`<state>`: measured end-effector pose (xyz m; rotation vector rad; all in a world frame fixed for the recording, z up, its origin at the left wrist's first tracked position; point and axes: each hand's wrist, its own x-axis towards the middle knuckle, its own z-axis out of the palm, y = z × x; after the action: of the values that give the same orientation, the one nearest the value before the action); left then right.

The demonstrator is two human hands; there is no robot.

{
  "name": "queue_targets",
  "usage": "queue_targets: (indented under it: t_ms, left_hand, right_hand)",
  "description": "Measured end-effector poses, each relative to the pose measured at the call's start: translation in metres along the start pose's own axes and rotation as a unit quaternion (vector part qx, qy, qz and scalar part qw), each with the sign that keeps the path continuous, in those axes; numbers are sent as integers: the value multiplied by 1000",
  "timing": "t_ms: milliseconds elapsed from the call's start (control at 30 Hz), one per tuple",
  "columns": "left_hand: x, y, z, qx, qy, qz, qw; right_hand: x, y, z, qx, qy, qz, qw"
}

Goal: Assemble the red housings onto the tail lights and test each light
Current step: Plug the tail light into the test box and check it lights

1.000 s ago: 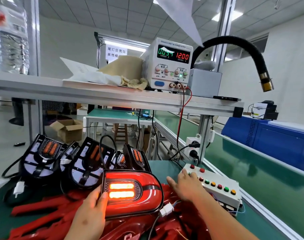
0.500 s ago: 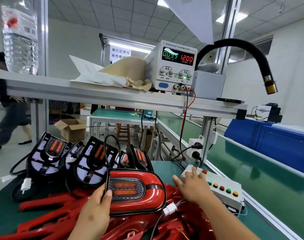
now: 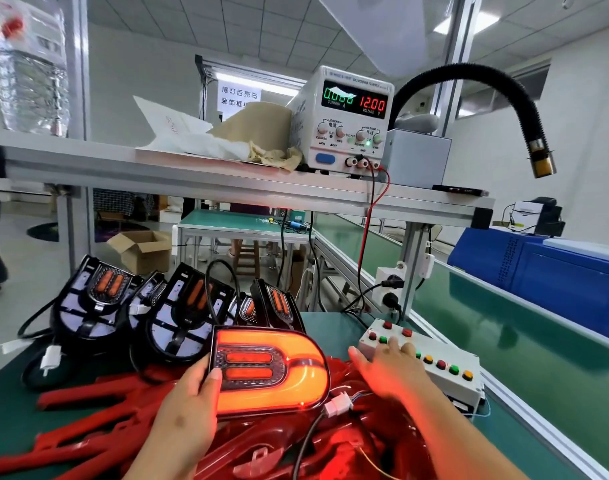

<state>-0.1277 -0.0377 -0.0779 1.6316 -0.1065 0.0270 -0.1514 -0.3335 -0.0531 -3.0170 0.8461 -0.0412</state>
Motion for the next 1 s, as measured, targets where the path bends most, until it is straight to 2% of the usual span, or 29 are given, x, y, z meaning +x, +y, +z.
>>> queue_targets:
  t_ms: [267,433,667,1000]
  left_hand:
    - [-1,0,0,14,-15,7,1000]
    - [-3,5,-2,30,-31,0,999]
    - [-1,6,-3,-2,-48,-22,999]
    - [-1,2,-1,-40,-31,-30,998]
  right_hand:
    - [-2,1,0,6,12,-3,1000]
    - [1,0,-3,19,72,-21,997]
    - [7,-12,2,-2,53,-30,998]
    - [4,-15,2,-61,64,-39,995]
